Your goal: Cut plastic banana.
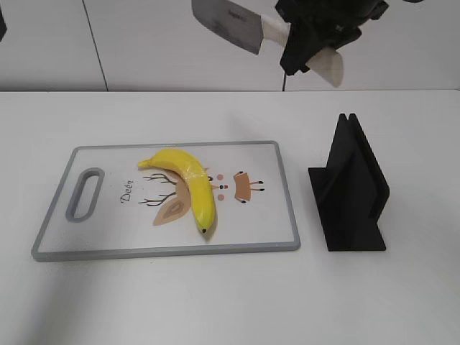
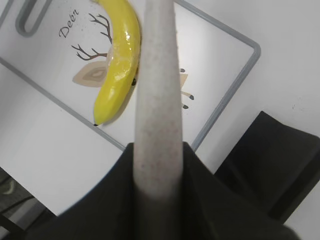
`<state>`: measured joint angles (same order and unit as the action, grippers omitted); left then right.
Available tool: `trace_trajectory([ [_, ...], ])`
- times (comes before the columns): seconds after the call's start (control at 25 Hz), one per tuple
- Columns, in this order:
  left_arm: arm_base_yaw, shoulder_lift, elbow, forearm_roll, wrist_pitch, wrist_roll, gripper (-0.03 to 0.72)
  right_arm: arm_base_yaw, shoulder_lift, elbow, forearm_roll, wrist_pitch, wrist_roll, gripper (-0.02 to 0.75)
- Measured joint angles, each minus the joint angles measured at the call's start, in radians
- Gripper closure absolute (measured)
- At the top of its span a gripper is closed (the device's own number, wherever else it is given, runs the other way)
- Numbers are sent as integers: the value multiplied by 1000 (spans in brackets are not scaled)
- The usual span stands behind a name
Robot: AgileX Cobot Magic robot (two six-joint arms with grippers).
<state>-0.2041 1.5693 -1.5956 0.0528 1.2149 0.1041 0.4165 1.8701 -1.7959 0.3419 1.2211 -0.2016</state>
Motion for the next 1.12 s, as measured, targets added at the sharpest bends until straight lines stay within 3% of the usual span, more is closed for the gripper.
trace_trajectory([
  [0.2,0,-163,135,-2,0,-14,105,0,-78,64,1,0,89,570],
  [0.6,0,-575,461,-10,2,-25,107,0,-314,429,-17,-72,219,571],
  [0.84,0,-840,678,-11,4,-25,107,1,-445,601,-102,-141,367,571],
  [1.12,0,-1138,880,-15,6,-25,107,1,-530,662,-192,-146,524,571],
])
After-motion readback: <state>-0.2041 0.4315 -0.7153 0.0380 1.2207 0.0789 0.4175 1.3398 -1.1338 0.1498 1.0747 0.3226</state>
